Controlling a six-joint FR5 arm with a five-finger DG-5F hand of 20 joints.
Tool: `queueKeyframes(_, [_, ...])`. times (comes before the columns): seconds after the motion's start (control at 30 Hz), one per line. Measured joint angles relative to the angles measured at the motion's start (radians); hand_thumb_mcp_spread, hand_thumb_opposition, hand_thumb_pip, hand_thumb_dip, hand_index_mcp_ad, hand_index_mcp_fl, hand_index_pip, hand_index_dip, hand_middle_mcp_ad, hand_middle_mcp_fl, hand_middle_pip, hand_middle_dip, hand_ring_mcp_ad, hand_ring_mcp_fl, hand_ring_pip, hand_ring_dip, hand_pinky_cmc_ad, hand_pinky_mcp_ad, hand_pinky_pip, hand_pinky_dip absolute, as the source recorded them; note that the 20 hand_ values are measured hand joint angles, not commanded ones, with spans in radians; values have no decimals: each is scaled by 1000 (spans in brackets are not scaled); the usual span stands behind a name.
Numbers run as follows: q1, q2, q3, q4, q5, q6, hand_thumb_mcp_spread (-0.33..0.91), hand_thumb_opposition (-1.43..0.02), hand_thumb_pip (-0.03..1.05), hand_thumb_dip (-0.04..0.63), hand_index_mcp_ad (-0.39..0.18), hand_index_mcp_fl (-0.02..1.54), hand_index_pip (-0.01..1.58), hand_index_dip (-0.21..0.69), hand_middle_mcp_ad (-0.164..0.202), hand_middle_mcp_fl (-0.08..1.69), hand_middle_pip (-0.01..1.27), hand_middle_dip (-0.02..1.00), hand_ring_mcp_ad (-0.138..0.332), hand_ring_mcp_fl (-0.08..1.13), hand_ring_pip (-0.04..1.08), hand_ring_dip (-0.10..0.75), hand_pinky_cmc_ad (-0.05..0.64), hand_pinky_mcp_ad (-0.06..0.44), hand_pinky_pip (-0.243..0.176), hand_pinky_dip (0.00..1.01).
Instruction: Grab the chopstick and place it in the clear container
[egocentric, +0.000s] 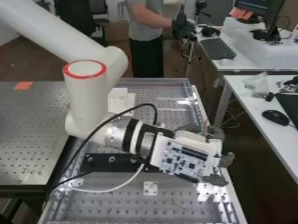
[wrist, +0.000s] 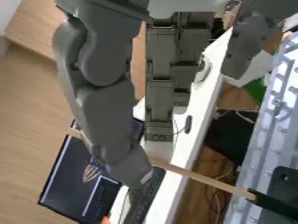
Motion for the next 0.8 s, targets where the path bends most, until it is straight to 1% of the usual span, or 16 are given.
queueKeyframes(0.07, [1,3,5,0,-2,-7,773,-1079,382,347,-239,1052,646,459,30,1260,251,716,-23,539,103,496,354,309,31,166])
queueKeyframes(0.13, [1,7,8,0,-4,-14,773,-1079,382,347,-222,1052,646,459,26,1269,251,716,-23,543,103,497,354,312,28,166])
queueKeyframes(0.33, [2,25,23,-5,-11,-40,773,-1089,382,344,-222,1065,646,459,28,1279,251,716,-23,560,103,506,354,311,28,166])
queueKeyframes(0.5, [1,40,33,-27,-11,-56,773,-1089,382,344,-220,1063,646,463,26,1281,244,716,-23,557,103,506,356,314,31,166])
queueKeyframes(0.7, [3,78,38,-51,-1,-83,773,-1089,382,344,-220,1063,646,463,26,1279,244,716,-24,557,103,506,354,311,31,166])
queueKeyframes(0.8, [13,113,30,-59,7,-106,773,-1089,382,344,-220,1063,646,463,26,1283,248,716,-24,557,103,506,356,311,31,166])
